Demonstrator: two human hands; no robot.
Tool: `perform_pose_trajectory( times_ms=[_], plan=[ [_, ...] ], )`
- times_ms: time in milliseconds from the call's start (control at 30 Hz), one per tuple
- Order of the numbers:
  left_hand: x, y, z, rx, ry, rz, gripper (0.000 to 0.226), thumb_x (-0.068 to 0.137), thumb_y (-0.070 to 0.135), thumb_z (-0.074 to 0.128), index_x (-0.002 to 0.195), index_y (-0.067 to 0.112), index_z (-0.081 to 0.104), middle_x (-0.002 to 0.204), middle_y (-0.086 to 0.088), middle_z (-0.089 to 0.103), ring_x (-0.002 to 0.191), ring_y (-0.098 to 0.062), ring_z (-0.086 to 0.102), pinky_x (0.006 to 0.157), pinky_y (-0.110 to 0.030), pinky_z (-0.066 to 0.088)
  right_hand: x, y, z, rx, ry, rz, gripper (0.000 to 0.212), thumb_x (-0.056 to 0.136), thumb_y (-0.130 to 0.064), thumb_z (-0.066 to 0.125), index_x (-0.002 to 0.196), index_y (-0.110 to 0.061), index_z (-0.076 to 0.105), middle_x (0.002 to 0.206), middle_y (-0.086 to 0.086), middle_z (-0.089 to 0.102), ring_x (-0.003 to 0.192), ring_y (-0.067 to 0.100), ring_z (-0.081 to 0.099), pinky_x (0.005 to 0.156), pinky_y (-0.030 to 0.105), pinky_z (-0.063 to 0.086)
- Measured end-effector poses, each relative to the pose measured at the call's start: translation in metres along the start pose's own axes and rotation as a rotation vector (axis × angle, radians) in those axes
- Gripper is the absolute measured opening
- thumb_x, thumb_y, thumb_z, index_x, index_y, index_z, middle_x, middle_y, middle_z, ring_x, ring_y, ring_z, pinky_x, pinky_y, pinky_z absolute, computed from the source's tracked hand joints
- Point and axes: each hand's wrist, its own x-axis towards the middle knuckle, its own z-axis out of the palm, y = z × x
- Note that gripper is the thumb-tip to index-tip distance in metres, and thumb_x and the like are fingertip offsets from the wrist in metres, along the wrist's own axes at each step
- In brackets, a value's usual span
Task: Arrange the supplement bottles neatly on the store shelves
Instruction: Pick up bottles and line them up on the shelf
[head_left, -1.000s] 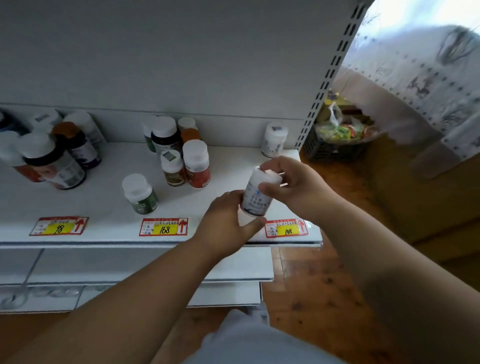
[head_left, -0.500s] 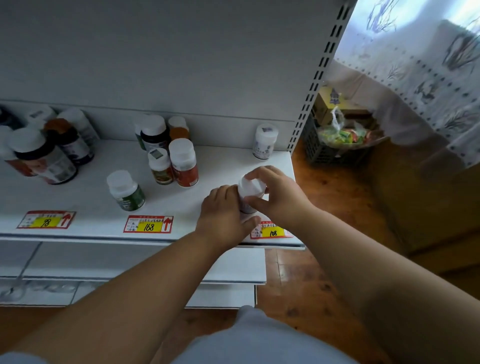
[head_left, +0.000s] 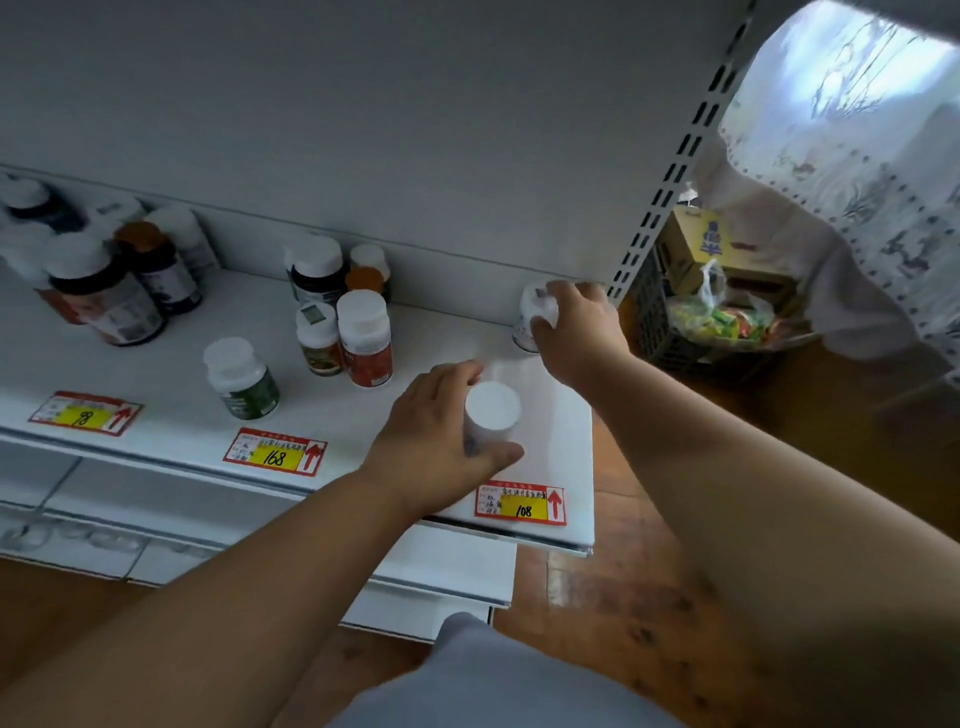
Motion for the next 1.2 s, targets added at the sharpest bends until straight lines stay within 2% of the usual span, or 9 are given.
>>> perform_pose_trajectory(
  times_ms=[133, 233, 300, 400, 600, 767, 867, 1033, 1200],
  plan=[
    [0.002, 0.006, -0.003, 0.058, -0.039, 0.047, 0.077, 0.076, 0.059, 0.068, 0.137, 0.043, 0.023, 0.143, 0.01, 0.039, 0.125, -0.015, 0.041, 0.092, -0.025, 0.034, 0.014, -0.002, 0.014, 0.085, -0.008, 0.034, 0.041, 0.086, -0.038, 0.065, 0.12, -0.024, 0.046, 0.126, 0.01, 0.048, 0.094, 0.029, 0.058, 0.08, 0.044, 0.055],
    [0.004, 0.008, -0.004, 0.072, -0.054, 0.059, 0.069, 0.081, 0.051, 0.068, 0.137, 0.04, 0.03, 0.141, 0.008, 0.044, 0.121, -0.016, 0.046, 0.09, -0.026, 0.04, 0.016, -0.001, 0.012, 0.129, 0.058, 0.04, 0.034, 0.084, -0.04, 0.068, 0.105, -0.023, 0.048, 0.11, 0.007, 0.056, 0.085, 0.025, 0.059, 0.075, 0.043, 0.056],
    [0.005, 0.01, -0.007, 0.086, -0.07, 0.067, 0.067, 0.082, 0.049, 0.068, 0.136, 0.038, 0.031, 0.14, 0.007, 0.045, 0.12, -0.017, 0.047, 0.091, -0.029, 0.042, 0.008, 0.003, 0.008, 0.183, 0.049, 0.005, 0.029, 0.083, -0.039, 0.068, 0.099, -0.027, 0.048, 0.099, 0.002, 0.058, 0.077, 0.02, 0.06, 0.059, 0.033, 0.056],
    [0.005, 0.012, -0.008, 0.106, -0.067, 0.087, 0.066, 0.083, 0.048, 0.068, 0.136, 0.036, 0.031, 0.139, 0.006, 0.046, 0.118, -0.017, 0.048, 0.091, -0.029, 0.042, -0.022, 0.012, -0.002, 0.315, -0.015, -0.027, 0.028, 0.082, -0.031, 0.067, 0.1, -0.038, 0.047, 0.09, -0.007, 0.055, 0.068, 0.008, 0.058, 0.037, 0.012, 0.043],
    [0.009, 0.013, -0.009, 0.152, -0.083, 0.115, 0.068, 0.082, 0.05, 0.068, 0.136, 0.032, 0.031, 0.139, 0.003, 0.046, 0.118, -0.02, 0.05, 0.085, -0.026, 0.039, -0.09, 0.018, -0.022, 0.295, -0.031, -0.038, 0.039, 0.075, -0.022, 0.067, 0.104, -0.04, 0.049, 0.101, -0.006, 0.057, 0.079, 0.014, 0.059, 0.058, 0.027, 0.055],
    [0.022, 0.016, -0.016, 0.314, -0.144, 0.19, 0.064, 0.077, 0.055, 0.068, 0.121, 0.027, 0.031, 0.121, -0.002, 0.054, 0.091, -0.02, 0.052, 0.066, -0.029, 0.042, -0.129, 0.012, -0.018, 0.236, -0.07, -0.069, 0.037, 0.076, -0.027, 0.066, 0.105, -0.042, 0.048, 0.104, -0.01, 0.052, 0.085, 0.015, 0.057, 0.068, 0.034, 0.057],
    [0.029, 0.016, -0.018, 0.421, -0.224, 0.268, 0.065, 0.075, 0.054, 0.069, 0.12, 0.024, 0.032, 0.117, -0.004, 0.054, 0.088, -0.023, 0.054, 0.062, -0.032, 0.041, -0.139, 0.011, -0.01, 0.224, -0.074, -0.064, 0.04, 0.076, -0.027, 0.07, 0.105, -0.043, 0.048, 0.106, -0.012, 0.053, 0.085, 0.016, 0.059, 0.074, 0.04, 0.057],
    [0.027, 0.016, -0.021, 0.471, -0.255, 0.285, 0.069, 0.075, 0.049, 0.071, 0.125, 0.021, 0.033, 0.116, -0.007, 0.052, 0.09, -0.026, 0.054, 0.064, -0.033, 0.043, -0.142, 0.011, -0.003, 0.154, -0.053, -0.089, 0.045, 0.075, -0.028, 0.073, 0.105, -0.044, 0.043, 0.106, -0.012, 0.053, 0.083, 0.016, 0.058, 0.073, 0.042, 0.055],
    [0.023, 0.021, -0.02, 0.5, -0.247, 0.23, 0.067, 0.074, 0.049, 0.073, 0.122, 0.021, 0.034, 0.112, -0.006, 0.052, 0.082, -0.022, 0.048, 0.06, -0.032, 0.039, -0.137, 0.014, -0.004, 0.164, -0.061, -0.14, 0.046, 0.077, -0.024, 0.072, 0.106, -0.043, 0.042, 0.106, -0.014, 0.05, 0.082, 0.009, 0.055, 0.069, 0.033, 0.053]
  ],
)
